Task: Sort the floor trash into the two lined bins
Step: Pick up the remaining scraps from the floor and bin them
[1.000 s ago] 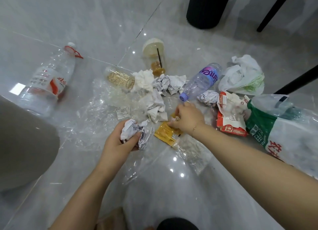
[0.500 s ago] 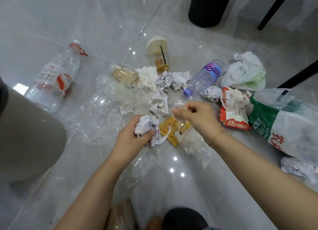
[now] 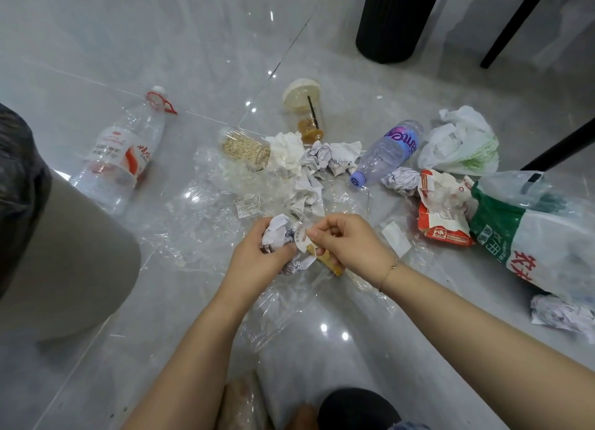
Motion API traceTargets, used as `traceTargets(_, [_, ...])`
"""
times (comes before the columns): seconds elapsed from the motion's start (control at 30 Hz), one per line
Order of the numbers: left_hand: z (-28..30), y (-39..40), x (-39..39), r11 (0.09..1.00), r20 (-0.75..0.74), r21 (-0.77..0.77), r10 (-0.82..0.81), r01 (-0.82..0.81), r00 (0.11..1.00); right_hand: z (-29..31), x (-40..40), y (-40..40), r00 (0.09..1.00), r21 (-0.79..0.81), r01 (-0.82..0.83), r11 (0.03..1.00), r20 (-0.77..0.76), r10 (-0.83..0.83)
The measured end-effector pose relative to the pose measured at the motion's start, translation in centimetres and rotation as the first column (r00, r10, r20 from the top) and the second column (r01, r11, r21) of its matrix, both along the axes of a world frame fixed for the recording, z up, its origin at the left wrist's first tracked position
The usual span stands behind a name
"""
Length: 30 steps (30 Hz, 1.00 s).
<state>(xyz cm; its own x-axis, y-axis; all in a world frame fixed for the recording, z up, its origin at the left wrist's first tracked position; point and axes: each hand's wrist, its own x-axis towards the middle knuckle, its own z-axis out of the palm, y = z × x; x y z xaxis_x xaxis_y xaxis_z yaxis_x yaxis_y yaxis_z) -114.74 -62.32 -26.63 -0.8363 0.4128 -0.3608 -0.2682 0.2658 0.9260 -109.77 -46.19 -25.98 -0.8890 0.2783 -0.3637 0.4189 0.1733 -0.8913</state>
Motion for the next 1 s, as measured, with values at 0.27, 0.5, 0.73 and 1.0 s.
traceTargets(0.27, [0.2,0.2,-0.2,0.999,0.161,0.042,-0.025,0.019,0.987,-0.3,-0.9,0.2,0.999,-0.016,-0.044,0.999,-0.032,0.044])
traceTargets(0.5, [-0.3,0.1,-0.4,0.998,0.168,0.021,0.057,-0.062,0.984,-1.0,-1.2,0.0,0.990,-0.057,-0.139,0.989,-0.010,0.139])
traceTargets(0.73, [-0.7,0.1,-1.0,0.990,0.143,-0.008,0.141,-0.141,0.980,-2.7,-1.8,3.7,1.000,0.313,0.015,0.950,0.000,-0.015])
traceTargets(1.0, [-1.0,0.0,-1.2,0.981,0.124,-0.039,0.194,-0.190,0.973,-6.1,-3.6,7.0,0.923,0.548,-0.196,0.813,0.383,-0.036])
